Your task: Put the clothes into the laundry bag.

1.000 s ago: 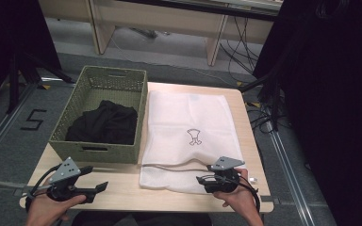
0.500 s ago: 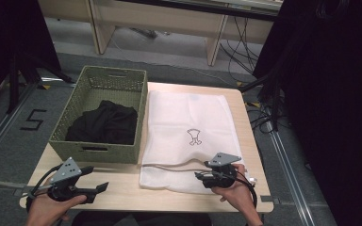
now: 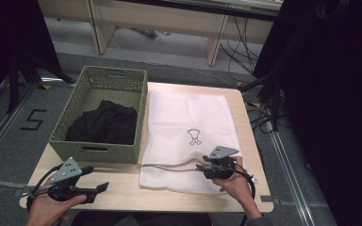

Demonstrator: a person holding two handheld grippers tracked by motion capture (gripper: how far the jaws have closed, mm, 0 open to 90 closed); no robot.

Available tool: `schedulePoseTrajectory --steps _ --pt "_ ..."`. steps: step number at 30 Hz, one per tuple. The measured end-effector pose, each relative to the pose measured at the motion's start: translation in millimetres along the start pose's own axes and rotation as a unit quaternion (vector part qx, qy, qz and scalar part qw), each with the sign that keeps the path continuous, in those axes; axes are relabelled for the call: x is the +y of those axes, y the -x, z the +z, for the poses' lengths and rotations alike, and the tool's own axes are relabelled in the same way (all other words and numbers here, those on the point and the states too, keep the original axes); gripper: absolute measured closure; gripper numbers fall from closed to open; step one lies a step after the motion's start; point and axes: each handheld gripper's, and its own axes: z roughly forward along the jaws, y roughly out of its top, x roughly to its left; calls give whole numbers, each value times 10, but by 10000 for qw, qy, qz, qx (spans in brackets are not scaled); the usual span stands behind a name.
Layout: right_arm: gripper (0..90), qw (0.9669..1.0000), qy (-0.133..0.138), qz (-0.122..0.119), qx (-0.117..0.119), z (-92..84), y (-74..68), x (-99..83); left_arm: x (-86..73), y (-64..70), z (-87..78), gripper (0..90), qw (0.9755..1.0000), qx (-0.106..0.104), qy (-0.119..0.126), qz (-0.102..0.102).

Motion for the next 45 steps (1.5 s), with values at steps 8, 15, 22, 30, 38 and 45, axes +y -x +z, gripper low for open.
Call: schedulePoseTrajectory --steps 8,15,22,30,38,45 --pt "650 9994 -200 -281 10 163 105 49 0 2 2 207 10000 -17 -5 14" --pt "671 9983 -332 -470 -7 298 116 90 -2 4 13 207 10000 -56 6 24" --pt "697 9969 -503 -597 79 435 126 122 -1 5 13 207 10000 -66 9 34" --pt "746 9962 -672 -528 170 529 178 105 -3 1 13 207 10000 -54 10 22" --pt "865 9958 -647 -506 396 560 235 76 -1 12 19 207 9999 -76 12 75" --pt "882 9976 -339 -550 242 439 273 174 1 20 26 207 9999 -116 3 105"
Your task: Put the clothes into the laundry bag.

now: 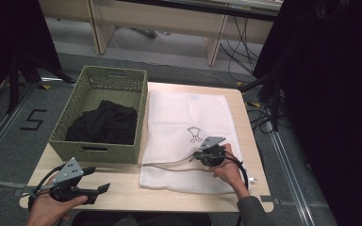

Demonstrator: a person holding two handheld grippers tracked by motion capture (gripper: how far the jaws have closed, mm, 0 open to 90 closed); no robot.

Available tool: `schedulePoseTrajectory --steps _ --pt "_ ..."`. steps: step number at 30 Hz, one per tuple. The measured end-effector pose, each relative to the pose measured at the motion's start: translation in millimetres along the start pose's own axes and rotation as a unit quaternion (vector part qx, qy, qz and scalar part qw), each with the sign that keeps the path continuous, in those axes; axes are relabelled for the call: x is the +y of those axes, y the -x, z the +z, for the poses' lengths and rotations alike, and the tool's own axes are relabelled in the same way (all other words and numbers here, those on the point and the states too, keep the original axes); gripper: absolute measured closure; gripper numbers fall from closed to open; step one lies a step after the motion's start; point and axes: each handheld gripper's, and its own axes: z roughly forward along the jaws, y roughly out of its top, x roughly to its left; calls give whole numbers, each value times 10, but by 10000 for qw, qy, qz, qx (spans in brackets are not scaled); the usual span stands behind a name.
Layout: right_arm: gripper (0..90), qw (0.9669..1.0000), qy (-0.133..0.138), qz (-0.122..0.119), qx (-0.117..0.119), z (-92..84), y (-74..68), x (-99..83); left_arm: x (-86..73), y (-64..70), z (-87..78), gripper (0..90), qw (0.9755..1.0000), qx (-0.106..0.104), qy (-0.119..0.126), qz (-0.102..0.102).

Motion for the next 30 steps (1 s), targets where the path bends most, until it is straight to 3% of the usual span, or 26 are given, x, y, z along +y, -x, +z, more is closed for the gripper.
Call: schedulePoseTrajectory --steps 9,16,24,26,28,30 --pt "885 9983 505 -101 -289 -309 4 227 0 7 9 215 10000 -11 -21 79" --pt "885 9938 946 -101 -578 -500 62 385 5 3 0 215 10000 11 -31 71" --pt "884 9912 1141 -90 -663 -634 125 534 73 -34 -20 198 10000 -78 -22 -52" --pt "884 9908 1169 -70 -678 -645 138 549 101 -45 -21 198 9997 -99 20 -240" --pt "884 9906 1189 -98 -674 -649 152 568 154 -54 -54 198 9995 -11 26 -317" --pt "884 9907 1181 -103 -667 -656 161 588 221 -70 -86 198 9997 82 36 -218"
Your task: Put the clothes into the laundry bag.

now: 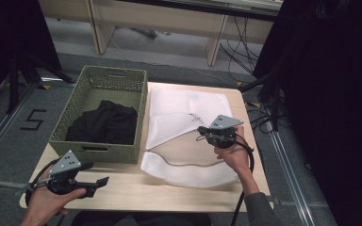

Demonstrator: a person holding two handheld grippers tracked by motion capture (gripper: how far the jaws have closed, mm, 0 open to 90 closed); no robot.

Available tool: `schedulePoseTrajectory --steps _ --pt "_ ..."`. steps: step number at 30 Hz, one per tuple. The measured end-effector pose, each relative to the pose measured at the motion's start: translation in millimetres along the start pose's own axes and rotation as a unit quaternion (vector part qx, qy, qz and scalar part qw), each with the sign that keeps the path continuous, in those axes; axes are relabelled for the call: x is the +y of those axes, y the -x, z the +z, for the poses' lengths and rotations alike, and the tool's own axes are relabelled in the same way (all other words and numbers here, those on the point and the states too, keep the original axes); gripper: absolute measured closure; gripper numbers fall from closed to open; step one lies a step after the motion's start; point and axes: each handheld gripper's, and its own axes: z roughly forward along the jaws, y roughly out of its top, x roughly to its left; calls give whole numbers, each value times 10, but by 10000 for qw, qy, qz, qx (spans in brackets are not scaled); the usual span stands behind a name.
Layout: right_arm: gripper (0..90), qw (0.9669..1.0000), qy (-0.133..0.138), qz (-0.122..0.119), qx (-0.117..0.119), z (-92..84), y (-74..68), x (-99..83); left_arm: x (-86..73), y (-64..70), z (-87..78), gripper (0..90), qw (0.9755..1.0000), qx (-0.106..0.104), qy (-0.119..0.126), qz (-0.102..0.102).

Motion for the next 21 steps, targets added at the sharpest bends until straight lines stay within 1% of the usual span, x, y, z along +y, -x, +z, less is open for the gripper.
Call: schedulePoseTrajectory --steps 1,2,3,4,5,6,8,9,10,12,13,14,15,16,17,18,19,20,21 --pt "884 10000 22 -5 -35 2 3 7 45 -10 -17 198 10000 66 55 -22" --pt "884 10000 16 48 -35 -2 -3 23 75 -19 -30 197 9999 111 85 -20" --pt "884 10000 32 25 -35 -5 1 33 127 -36 -48 197 9998 151 153 -2" --pt "884 10000 46 58 -41 -14 1 49 168 -40 -61 197 9996 213 200 -25" --pt "884 10000 70 17 -41 -19 13 63 215 -62 -76 194 9994 250 219 105" --pt "884 10000 67 44 -52 -25 16 72 260 -74 -85 189 9992 288 262 118" --pt "884 10000 78 1 -52 -30 27 88 349 -117 -99 170 9987 358 282 222" --pt "884 10000 87 14 -37 -30 28 91 349 -117 -99 160 9987 358 282 222" --pt "884 9999 100 20 -37 -27 29 93 459 -168 -98 160 9981 456 315 270" --pt "884 9999 97 45 -60 -22 25 90 560 -220 -91 160 9978 514 254 333" --pt "884 9999 102 14 -40 -17 24 91 610 -250 -83 163 9979 507 267 307" --pt "884 9999 97 47 -47 -17 23 91 646 -281 -75 171 9981 467 282 293" --pt "884 9999 103 49 -52 -13 22 89 694 -319 -63 183 9982 473 256 260" --pt "884 9999 95 21 -27 -10 25 87 751 -362 -42 182 9983 494 222 225" --pt "884 9999 103 -6 -32 -9 26 83 798 -393 -29 171 9979 558 187 255" --pt "884 9999 93 43 -37 -12 22 81 840 -423 -11 169 9978 587 171 250" --pt "884 9999 107 13 -23 -10 34 81 880 -454 10 173 9979 602 146 198" --pt "884 10000 80 35 -25 -12 34 78 920 -496 36 177 9979 605 136 187" --pt "884 10000 62 59 25 -6 30 72 959 -539 63 178 9979 625 130 132"
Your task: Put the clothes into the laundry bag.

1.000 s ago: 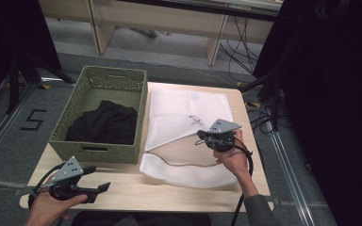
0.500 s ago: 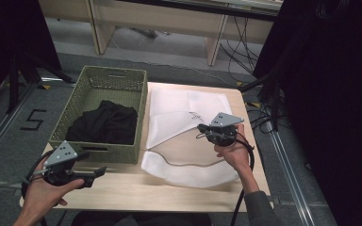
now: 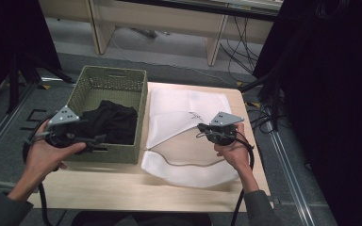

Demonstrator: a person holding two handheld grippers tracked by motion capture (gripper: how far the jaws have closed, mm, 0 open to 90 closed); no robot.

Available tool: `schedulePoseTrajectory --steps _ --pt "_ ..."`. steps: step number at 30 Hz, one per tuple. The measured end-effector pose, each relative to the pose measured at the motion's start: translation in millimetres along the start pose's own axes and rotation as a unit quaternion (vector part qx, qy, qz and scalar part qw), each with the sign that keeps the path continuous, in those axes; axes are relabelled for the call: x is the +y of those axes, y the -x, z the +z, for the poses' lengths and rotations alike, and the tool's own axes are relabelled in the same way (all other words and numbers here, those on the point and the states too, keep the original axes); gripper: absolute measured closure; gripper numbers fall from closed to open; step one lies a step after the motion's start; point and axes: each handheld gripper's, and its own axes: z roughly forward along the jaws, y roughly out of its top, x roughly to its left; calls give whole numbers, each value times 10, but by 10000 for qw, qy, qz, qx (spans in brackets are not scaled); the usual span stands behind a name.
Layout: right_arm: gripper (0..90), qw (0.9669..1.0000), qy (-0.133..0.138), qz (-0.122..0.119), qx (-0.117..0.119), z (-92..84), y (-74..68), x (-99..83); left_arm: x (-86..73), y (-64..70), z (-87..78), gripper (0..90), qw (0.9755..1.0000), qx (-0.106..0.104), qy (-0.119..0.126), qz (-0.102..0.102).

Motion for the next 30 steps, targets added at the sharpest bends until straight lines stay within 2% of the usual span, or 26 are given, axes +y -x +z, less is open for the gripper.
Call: schedulePoseTrajectory --steps 4,5,6,9,10,12,16,19,20,22,24,27,29,30 --pt "884 10000 30 -58 -47 5 14 -11 124 -124 132 167 9999 124 -113 -22" --pt "884 10000 27 -77 -42 3 16 -11 150 -163 166 165 9997 129 -180 43" --pt "884 10000 -8 -7 -27 -4 12 -11 177 -204 225 164 9996 121 -235 37" --pt "884 10000 32 -32 -38 10 21 -16 207 -264 307 158 9994 129 -319 64" --pt "884 10000 10 34 -42 8 11 -22 224 -363 435 158 9993 95 -364 59" --pt "884 10000 6 61 -44 6 12 -23 227 -455 550 156 9986 122 -505 -98" --pt "884 10000 45 61 -52 7 16 -25 227 -591 725 152 9969 88 -772 -129" --pt "884 10000 11 78 -46 13 19 -32 230 -638 830 152 9964 112 -816 -204" --pt "884 10000 37 -14 -33 21 28 -34 229 -653 864 153 9962 97 -836 -232" --pt "883 10000 24 31 -33 20 26 -36 224 -665 935 153 9956 37 -885 -315" --pt "884 10000 14 -8 -20 21 32 -38 207 -656 1005 152 9951 14 -920 -370" --pt "884 9999 0 97 -45 17 16 -43 200 -624 1093 148 9940 -25 -1026 -366" --pt "884 10000 6 -11 -31 23 34 -46 198 -610 1120 148 9930 9 -1139 -325" --pt "884 10000 -13 -61 -48 20 39 -45 198 -607 1135 149 9925 51 -1164 -377"
